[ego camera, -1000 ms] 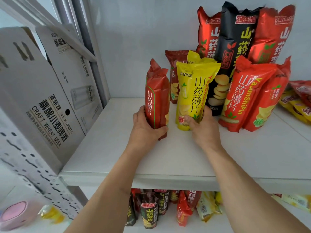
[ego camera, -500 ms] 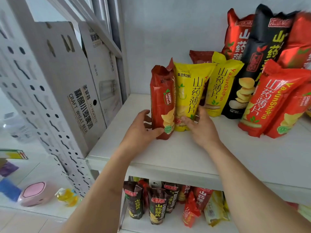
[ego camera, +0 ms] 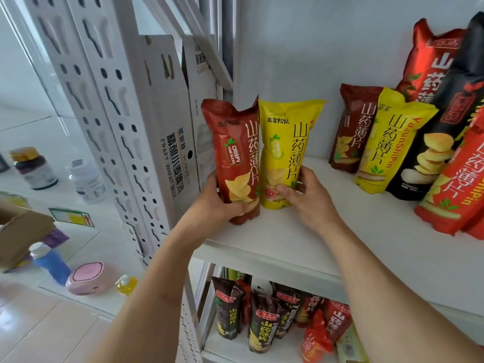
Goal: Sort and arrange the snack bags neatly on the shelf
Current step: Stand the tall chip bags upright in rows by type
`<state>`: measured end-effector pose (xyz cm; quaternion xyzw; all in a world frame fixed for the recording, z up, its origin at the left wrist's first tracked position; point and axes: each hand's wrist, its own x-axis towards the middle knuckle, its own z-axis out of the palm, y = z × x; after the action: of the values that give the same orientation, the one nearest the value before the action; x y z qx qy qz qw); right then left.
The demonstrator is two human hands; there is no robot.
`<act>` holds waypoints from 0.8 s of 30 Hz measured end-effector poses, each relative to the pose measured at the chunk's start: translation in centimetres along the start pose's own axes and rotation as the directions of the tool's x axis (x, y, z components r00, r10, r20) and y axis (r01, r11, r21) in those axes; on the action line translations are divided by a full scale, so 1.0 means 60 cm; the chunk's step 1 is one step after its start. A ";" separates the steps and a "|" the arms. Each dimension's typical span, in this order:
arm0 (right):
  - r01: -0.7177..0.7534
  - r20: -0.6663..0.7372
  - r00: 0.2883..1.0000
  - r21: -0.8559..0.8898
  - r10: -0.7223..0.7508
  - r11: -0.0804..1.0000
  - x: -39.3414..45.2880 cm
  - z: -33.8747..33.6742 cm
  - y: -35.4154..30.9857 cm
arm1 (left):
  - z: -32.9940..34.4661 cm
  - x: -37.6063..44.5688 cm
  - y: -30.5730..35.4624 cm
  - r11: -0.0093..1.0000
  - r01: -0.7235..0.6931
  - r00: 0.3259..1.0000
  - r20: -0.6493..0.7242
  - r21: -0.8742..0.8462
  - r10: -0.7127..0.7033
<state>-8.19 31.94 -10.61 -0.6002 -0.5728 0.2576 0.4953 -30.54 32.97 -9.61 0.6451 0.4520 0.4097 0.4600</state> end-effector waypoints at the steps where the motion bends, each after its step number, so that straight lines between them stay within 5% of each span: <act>1: 0.004 0.014 1.000 0.003 -0.004 1.000 0.001 0.006 -0.004 | -0.008 -0.005 0.000 1.000 0.003 1.000 -0.004 -0.005 -0.003; 16: 0.028 0.055 0.998 -0.031 -0.026 0.999 -0.010 0.012 -0.008 | -0.039 -0.023 -0.018 0.998 -0.016 0.999 0.050 0.059 0.013; 24: -0.024 -0.026 0.999 -0.145 0.020 0.989 -0.039 -0.018 0.001 | 0.004 -0.081 -0.004 0.966 0.013 0.982 -0.187 0.258 0.037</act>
<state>-7.73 29.44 -10.85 -0.6442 -0.5773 0.2132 0.4543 -31.62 28.30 -10.41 0.6602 0.5395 0.4098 0.3243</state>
